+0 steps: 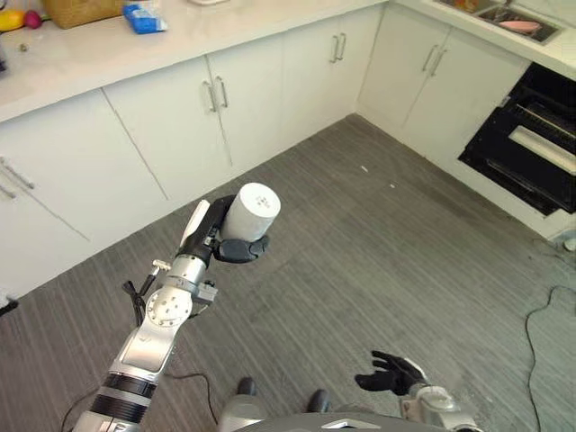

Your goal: Place the dishes in the dishwasher.

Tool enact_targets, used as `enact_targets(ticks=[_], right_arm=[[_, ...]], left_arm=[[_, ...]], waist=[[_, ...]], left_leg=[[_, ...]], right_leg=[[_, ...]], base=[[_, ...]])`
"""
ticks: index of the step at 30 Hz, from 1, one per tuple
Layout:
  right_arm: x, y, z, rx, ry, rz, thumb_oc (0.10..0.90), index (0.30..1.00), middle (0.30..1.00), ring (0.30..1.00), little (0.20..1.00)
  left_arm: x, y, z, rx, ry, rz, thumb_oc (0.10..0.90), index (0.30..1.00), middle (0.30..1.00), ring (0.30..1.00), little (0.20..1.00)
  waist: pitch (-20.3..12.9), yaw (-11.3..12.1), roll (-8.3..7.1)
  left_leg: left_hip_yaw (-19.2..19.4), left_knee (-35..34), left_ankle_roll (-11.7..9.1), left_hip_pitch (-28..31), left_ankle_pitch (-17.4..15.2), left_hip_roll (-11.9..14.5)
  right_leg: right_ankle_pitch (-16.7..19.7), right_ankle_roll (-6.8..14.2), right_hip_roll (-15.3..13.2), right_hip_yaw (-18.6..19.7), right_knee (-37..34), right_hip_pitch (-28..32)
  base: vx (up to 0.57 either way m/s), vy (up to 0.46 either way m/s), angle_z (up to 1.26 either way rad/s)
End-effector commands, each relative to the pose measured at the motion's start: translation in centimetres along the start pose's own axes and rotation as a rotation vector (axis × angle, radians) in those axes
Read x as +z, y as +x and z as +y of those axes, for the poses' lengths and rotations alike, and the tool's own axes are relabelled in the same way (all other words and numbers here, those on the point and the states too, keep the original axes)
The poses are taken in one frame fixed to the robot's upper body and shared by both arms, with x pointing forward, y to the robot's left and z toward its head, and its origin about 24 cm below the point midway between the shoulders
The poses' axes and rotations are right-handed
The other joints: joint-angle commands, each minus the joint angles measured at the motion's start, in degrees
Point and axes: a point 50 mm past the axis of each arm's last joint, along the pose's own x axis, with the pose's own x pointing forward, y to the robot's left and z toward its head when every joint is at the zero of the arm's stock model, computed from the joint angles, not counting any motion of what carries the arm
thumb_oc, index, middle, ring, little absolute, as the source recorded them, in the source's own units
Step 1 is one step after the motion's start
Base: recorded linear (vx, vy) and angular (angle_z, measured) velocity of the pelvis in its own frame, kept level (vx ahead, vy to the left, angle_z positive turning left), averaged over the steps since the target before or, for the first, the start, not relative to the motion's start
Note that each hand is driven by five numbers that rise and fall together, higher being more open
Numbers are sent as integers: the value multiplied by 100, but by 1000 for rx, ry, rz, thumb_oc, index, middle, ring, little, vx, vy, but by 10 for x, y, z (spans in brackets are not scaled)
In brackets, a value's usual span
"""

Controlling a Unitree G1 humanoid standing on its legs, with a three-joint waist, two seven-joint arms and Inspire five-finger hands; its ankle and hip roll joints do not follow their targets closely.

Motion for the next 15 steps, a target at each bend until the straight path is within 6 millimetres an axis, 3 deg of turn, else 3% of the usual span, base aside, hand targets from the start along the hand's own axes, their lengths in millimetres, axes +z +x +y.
enact_targets(ticks=[1,3,4,8,15], right_arm=[[-14,-6,-3,1,-8,8,800,900,900,900,900],[-13,-7,-7,-7,-12,3,800,900,900,900,900],[4,1,-9,-55,6,0,800,900,900,900,900],[-15,-1,-23,-116,87,81,800,900,900,900,900],[-13,-5,-29,-129,63,39,800,900,900,900,900]], left_arm=[[49,11,23,94,6,-278,400,300,300,300,300],[46,9,23,96,-5,-267,400,300,300,300,300],[47,11,15,63,-32,-274,400,300,300,300,300],[46,10,9,57,-91,-271,400,300,300,300,300],[40,11,3,61,-78,-254,400,300,300,300,300]], waist=[[-469,-290,-148],[-503,-365,-112],[-573,-334,-71],[-648,-362,59],[-707,-531,114]], left_leg=[[-66,-74,-100,-149,-348,-149],[92,-88,-86,-36,-388,-110],[112,-87,-69,10,-417,-115],[323,-154,-14,279,-495,-110],[697,-237,24,583,-567,-87]], right_leg=[[649,845,-1032,-369,-945,746],[633,835,-1008,-194,-945,719],[629,830,-1021,-183,-945,730],[627,855,-1008,29,-945,755],[668,882,-973,380,-945,712]], base=[[56,-14,-70],[63,-9,-60],[80,15,-66],[79,24,-66],[52,1,-46]])
